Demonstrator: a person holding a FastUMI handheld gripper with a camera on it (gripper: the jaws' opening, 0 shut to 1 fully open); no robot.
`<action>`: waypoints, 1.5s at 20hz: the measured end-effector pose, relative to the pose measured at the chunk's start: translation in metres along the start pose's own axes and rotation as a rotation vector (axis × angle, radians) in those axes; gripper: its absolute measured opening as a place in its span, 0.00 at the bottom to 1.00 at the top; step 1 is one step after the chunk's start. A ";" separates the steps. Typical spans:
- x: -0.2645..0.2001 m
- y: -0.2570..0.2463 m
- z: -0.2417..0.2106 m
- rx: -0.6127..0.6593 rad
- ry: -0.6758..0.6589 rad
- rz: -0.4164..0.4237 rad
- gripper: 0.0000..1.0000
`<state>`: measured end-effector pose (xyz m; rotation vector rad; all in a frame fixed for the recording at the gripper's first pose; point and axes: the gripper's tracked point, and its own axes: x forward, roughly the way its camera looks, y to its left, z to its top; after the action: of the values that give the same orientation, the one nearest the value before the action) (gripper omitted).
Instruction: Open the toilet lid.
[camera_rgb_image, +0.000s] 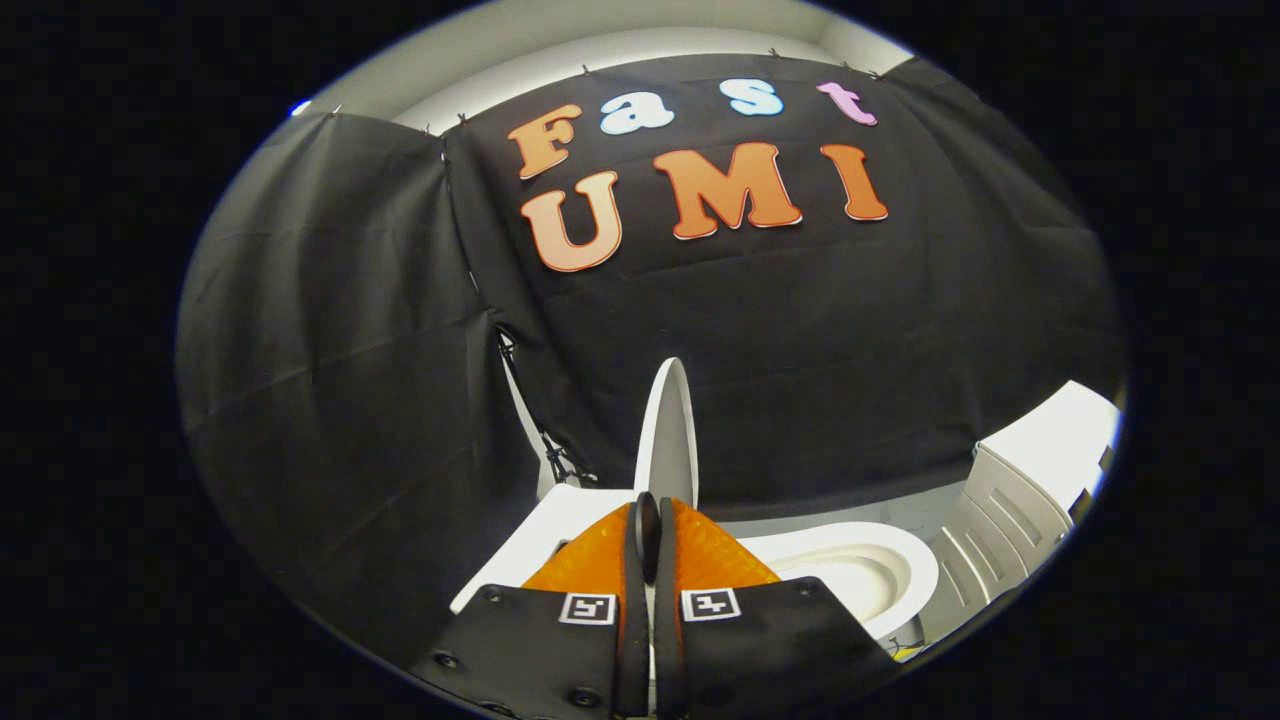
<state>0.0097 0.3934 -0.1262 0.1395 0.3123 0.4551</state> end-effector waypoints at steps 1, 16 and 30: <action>-0.001 0.005 0.000 -0.032 0.004 -0.002 0.10; 0.012 0.071 -0.010 -0.079 0.040 0.085 0.11; 0.013 0.111 -0.026 -0.168 0.044 0.104 0.17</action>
<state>-0.0334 0.4997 -0.1319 -0.0185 0.3098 0.5860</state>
